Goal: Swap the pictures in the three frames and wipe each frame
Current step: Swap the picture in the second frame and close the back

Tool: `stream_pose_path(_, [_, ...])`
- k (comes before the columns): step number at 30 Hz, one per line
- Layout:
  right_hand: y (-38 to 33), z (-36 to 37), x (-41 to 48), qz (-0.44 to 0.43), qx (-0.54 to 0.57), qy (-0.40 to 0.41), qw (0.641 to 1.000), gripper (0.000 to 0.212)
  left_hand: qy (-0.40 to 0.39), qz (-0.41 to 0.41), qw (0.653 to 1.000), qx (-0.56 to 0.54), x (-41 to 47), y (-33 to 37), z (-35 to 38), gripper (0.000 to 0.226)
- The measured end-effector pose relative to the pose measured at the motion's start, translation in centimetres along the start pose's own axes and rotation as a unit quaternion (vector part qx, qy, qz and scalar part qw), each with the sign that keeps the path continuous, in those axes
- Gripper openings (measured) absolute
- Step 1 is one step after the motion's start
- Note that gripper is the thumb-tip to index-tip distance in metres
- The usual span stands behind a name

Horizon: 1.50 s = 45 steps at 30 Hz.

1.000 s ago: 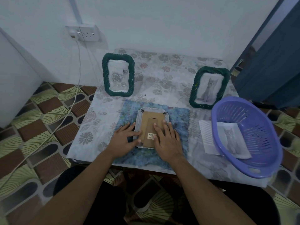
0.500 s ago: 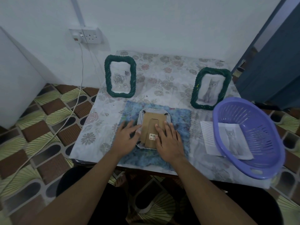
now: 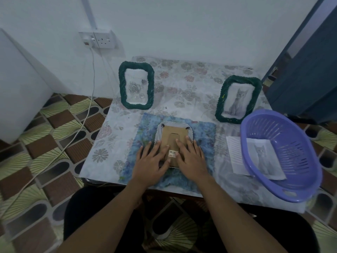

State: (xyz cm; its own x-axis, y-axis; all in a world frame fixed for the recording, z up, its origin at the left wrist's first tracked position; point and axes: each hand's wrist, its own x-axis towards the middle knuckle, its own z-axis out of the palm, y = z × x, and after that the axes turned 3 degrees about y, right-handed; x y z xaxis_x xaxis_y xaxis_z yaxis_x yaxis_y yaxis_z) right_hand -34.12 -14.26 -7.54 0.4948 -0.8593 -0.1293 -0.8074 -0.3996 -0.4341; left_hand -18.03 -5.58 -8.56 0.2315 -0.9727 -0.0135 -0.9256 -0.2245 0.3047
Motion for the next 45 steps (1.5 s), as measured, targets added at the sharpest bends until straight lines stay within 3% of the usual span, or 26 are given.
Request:
stream_pose_path(3, [-0.2,-0.3,-0.1,-0.001,0.029,0.004,1.0,0.057,0.013,0.003,1.0,0.005,-0.1,0.0,0.2,0.063])
stream_pose_path(11, [0.9,0.5,-3.0,0.058,0.12,0.107,0.985,0.066,0.018,0.005,1.0,-0.003,0.0,-0.1,0.4,0.06])
stream_pose_path(20, [2.1,0.6,-4.3,0.03,0.131,0.155,0.979,0.022,0.027,0.007,1.0,-0.005,0.0,-0.2,0.4,0.061])
stream_pose_path(27, [1.3,0.3,-4.8,0.058,0.116,0.207,0.97,0.019,0.036,0.008,0.999,-0.006,0.0,-0.2,0.6,0.061])
stream_pose_path(36, [0.0,-1.0,-4.3,0.112,0.079,0.115,0.984,0.007,0.039,0.009,0.999,-0.004,0.0,-0.2,0.6,0.063])
stream_pose_path(40, [-0.2,-1.9,-3.9,0.101,0.049,0.066,0.991,0.013,0.039,0.01,0.999,0.0,0.0,-0.3,0.7,0.064])
stream_pose_path(45, [-0.1,-2.7,-4.5,0.131,0.016,0.088,0.987,0.019,0.038,0.006,0.999,-0.005,0.0,-0.3,0.7,0.063])
